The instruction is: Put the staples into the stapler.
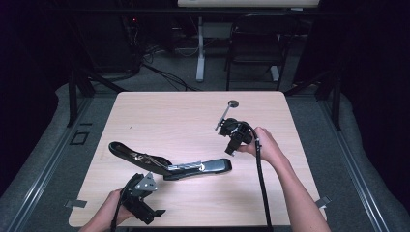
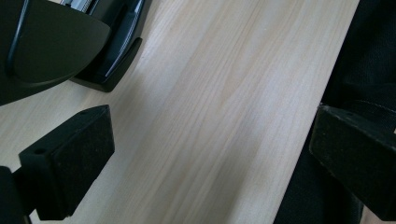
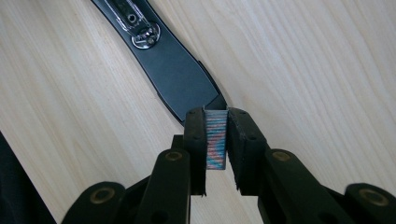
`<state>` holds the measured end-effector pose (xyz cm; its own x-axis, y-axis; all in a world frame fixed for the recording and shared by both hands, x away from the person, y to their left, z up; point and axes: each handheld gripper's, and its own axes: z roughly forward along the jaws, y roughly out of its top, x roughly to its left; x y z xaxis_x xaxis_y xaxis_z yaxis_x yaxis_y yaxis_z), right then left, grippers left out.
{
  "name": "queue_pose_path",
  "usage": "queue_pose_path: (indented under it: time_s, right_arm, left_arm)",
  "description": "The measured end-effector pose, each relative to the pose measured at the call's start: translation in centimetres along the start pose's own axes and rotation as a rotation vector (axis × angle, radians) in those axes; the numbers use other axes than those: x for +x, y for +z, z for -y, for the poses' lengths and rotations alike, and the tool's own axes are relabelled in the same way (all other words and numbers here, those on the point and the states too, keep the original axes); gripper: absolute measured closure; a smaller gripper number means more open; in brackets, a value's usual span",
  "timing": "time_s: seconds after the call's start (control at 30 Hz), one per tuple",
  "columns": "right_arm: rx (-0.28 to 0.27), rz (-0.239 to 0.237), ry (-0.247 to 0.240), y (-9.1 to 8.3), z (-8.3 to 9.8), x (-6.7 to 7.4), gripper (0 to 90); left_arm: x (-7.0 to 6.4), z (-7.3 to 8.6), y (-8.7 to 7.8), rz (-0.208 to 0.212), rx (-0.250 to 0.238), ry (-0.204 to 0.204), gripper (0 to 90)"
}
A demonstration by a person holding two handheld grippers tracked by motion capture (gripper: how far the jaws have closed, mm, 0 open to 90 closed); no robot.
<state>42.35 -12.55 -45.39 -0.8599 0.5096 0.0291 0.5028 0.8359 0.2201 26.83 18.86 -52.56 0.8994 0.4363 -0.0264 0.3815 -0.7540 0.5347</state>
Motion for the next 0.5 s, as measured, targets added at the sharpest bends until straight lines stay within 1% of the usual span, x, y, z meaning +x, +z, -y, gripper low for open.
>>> queue_pose_path:
  time_s: [0.2, 0.37, 0.5]
  right_arm:
    - [-0.006, 0.003, -0.036, -0.4, -0.7, 0.5, 78.4]
    - [-0.005, 0.0, -0.064, -0.4, -1.3, 1.0, 78.4]
    - [-0.012, -0.004, -0.088, -0.4, -1.7, 1.3, 78.4]
  left_arm:
    - [0.0, 0.0, 0.0, 0.002, -0.002, 0.0, 0.0]
    - [0.0, 0.0, 0.0, 0.002, 0.002, 0.008, 0.0]
    - [0.0, -0.1, -0.1, 0.001, -0.01, 0.008, 0.0]
